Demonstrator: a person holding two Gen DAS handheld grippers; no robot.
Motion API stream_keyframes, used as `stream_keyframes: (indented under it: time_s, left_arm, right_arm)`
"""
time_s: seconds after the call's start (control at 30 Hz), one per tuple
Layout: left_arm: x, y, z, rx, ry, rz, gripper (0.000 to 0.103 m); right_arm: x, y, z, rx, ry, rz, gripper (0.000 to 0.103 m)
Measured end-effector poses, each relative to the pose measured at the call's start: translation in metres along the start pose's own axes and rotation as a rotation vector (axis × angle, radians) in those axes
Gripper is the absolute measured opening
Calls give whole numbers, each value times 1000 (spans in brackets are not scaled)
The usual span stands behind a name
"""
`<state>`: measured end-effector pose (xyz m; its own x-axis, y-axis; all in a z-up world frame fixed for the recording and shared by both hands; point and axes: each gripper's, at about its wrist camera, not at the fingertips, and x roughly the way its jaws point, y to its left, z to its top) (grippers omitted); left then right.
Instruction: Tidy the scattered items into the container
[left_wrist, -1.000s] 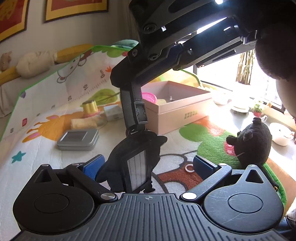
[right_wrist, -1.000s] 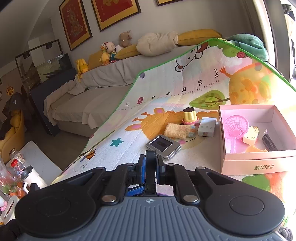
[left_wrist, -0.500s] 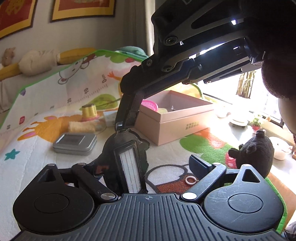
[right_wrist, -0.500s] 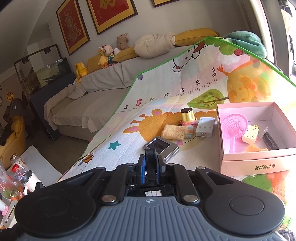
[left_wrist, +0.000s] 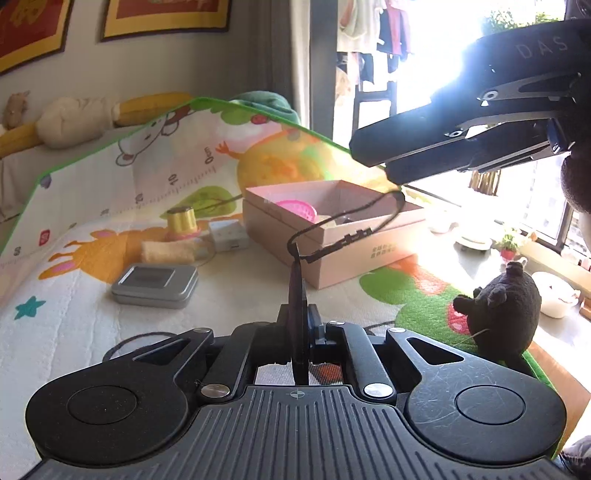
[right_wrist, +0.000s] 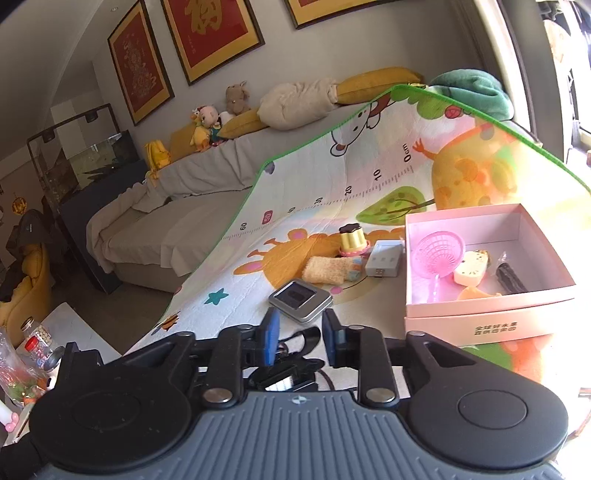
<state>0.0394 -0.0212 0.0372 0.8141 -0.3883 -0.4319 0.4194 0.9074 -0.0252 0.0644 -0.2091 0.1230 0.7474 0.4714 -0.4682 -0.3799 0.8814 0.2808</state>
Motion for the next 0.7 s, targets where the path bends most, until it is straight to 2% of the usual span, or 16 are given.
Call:
stream_keyframes:
  time_s: [0.03,0.1,0.13,0.2,0.23,0.4,0.57,0.6,0.63,0.7]
  left_arm:
    - [-2,-1,0,3,-2,1,9]
    - [-5,-2,2,7,-3,5,9]
    - [-6,-2,2,7,-4,6,9]
    - [-10,-1,3,6,-4,12,9]
    - [-11,-1,3,5,-4,19,9]
    - [-19,1,4,-6,12,20,9]
    - [-32,-6,12,21,-3,28,9]
    - [-35,-8,14,28,-7,28,9]
    - [-38,-11,16,36,-10,25,9]
    - [-42,-17,19,59,-11,13,9]
  right_arm:
    - [-9,-6,-3,-12,-21,-24,57]
    - [-28,-18,-12,-46,-59,-88,69]
    - [-37,-24,-17,-65,-68,-118,80]
    - [-54,-37,-33,-97,-71,-176,98]
    - [-60,-41,-42,-107,-65,-195,103]
    - [-60,-48,-91,-200,51,-264,103]
    - [-40,-44,-118,-297,64,-357,102]
    - [-38,-44,-118,-300,59,-371,96]
    - [-38,-43,-117,-308,51,-389,85]
    - [-40,-46,-110,-295,46,-388,76]
